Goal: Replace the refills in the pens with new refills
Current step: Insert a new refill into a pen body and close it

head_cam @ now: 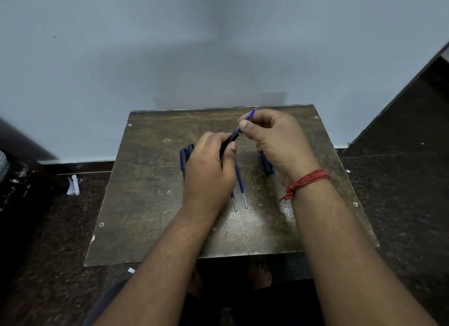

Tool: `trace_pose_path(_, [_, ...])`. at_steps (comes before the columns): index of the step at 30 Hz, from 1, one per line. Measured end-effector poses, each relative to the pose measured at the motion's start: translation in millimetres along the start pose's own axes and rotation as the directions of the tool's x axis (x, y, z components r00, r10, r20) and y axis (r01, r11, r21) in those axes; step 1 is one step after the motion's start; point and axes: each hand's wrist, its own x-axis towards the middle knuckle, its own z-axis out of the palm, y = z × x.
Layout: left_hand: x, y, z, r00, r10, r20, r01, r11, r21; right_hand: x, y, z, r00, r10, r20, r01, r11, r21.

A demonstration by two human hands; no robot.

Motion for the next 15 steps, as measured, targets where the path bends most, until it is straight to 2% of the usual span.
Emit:
trace_pose_path(4, [0.6,-0.3,-0.3,1.000,-0.011,-0.008,0.011,1.000,-0.014,-2.6,0.3,2.7,0.996,0.009,0.085,-0.008,1.000,-0.011])
trace_pose_path(7, [2.5,0.8,-2.3,0.999,-0.036,-0.038,0.035,0.999,-0.016,-1.6,-0.5,-0.6,0.999,0.001,0.040,0.000,0.999,-0.037])
trace_pose_path(10, [4.8,0.0,-5.4,0.989,-0.099,-0.107,0.097,0.995,-0.026,0.6,0.0,-5.2,0.995,-0.061,-0.077,0.038,0.963,-0.267])
trace_pose_path(15, [6.3,-3.9,-8.9,0.966,-0.177,-0.190,0.174,0.984,-0.033,4.0,5.4,-14.7,0.980,-0.095,-0.173,-0.008,0.858,-0.513])
